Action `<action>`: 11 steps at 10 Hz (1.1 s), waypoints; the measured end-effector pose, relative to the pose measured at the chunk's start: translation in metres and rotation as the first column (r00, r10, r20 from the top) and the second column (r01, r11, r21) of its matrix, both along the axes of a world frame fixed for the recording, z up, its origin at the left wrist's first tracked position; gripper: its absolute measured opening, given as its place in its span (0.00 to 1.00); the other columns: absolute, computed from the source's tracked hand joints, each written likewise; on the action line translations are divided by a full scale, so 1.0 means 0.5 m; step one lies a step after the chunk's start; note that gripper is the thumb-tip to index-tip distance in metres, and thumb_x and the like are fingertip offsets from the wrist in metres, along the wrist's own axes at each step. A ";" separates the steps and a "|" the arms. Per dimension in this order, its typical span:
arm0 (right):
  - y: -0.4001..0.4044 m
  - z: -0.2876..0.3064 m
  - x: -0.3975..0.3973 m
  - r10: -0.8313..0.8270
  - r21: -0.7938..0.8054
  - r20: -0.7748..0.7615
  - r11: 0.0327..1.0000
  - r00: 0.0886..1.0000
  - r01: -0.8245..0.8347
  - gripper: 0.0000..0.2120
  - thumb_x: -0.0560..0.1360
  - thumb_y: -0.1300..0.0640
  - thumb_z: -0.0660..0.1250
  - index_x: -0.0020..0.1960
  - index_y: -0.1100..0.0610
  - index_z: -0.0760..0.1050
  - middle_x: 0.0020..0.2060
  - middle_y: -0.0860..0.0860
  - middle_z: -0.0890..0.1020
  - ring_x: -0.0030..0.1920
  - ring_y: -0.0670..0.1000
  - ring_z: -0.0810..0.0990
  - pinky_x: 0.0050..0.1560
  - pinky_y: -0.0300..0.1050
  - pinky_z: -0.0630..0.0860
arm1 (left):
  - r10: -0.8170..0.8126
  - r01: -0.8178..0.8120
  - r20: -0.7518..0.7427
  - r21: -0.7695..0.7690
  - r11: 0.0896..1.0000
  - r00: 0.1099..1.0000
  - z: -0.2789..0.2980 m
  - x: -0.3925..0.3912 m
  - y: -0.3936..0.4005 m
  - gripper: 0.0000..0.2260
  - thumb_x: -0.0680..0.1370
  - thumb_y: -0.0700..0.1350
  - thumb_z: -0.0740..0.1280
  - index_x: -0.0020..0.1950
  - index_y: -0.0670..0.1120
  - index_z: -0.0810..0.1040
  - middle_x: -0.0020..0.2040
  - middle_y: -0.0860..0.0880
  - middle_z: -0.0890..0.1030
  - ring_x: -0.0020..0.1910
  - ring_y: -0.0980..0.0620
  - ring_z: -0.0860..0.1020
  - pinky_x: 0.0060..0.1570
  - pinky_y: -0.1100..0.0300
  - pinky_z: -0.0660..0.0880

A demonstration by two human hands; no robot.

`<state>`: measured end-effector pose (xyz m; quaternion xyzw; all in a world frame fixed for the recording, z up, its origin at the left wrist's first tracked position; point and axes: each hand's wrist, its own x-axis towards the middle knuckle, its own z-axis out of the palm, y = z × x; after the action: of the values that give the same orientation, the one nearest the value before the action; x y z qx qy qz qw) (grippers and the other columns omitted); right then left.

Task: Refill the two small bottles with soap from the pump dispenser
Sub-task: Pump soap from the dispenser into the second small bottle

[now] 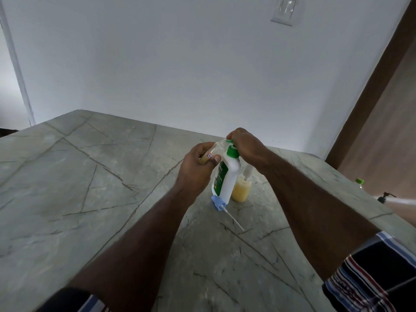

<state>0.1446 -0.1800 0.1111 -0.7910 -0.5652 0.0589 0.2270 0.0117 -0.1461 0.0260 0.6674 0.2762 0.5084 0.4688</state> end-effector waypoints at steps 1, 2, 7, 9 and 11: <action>0.001 0.012 -0.002 -0.012 0.007 0.000 1.000 1.000 0.012 0.17 0.81 0.67 0.51 0.66 0.71 0.69 0.66 0.66 0.71 0.66 0.66 0.68 0.66 0.58 0.66 | -0.018 0.018 0.035 -0.015 1.000 0.999 -0.001 -0.002 0.000 0.11 0.80 0.43 0.67 0.62 0.52 0.78 0.51 0.60 0.80 0.50 0.62 0.79 0.48 0.65 0.76; 0.004 0.020 -0.003 -0.029 0.003 0.006 1.000 1.000 0.029 0.17 0.81 0.68 0.51 0.66 0.72 0.69 0.65 0.67 0.71 0.65 0.67 0.69 0.66 0.59 0.67 | -0.027 0.028 0.059 -0.023 0.999 0.998 0.000 -0.002 0.000 0.11 0.80 0.43 0.68 0.61 0.53 0.78 0.51 0.60 0.81 0.50 0.64 0.79 0.51 0.62 0.77; 0.004 0.007 -0.001 -0.022 0.090 -0.139 0.995 0.990 0.035 0.16 0.82 0.62 0.51 0.62 0.68 0.71 0.62 0.62 0.74 0.58 0.57 0.74 0.62 0.52 0.70 | -0.028 0.029 0.045 -0.023 0.999 0.999 0.002 -0.005 -0.006 0.11 0.80 0.43 0.67 0.61 0.52 0.77 0.50 0.60 0.80 0.47 0.67 0.79 0.44 0.70 0.74; 0.004 0.017 -0.006 -0.029 0.033 -0.127 0.999 0.991 0.034 0.18 0.81 0.66 0.51 0.67 0.72 0.68 0.67 0.67 0.69 0.68 0.66 0.66 0.68 0.58 0.64 | -0.038 0.040 0.067 -0.029 0.999 0.997 0.003 -0.003 -0.005 0.10 0.80 0.43 0.67 0.61 0.52 0.77 0.52 0.58 0.81 0.50 0.62 0.79 0.48 0.65 0.76; 0.000 -0.001 -0.002 -0.013 0.045 -0.151 0.999 0.988 0.020 0.18 0.82 0.63 0.51 0.68 0.68 0.68 0.67 0.64 0.70 0.68 0.63 0.67 0.67 0.55 0.64 | -0.019 0.019 0.027 -0.025 1.000 0.999 0.000 -0.003 -0.007 0.09 0.81 0.43 0.67 0.61 0.52 0.76 0.51 0.60 0.79 0.50 0.61 0.79 0.44 0.70 0.73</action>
<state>0.1434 -0.1802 0.1109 -0.7835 -0.5411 0.1035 0.2876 0.0104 -0.1497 0.0259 0.6574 0.2698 0.5093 0.4855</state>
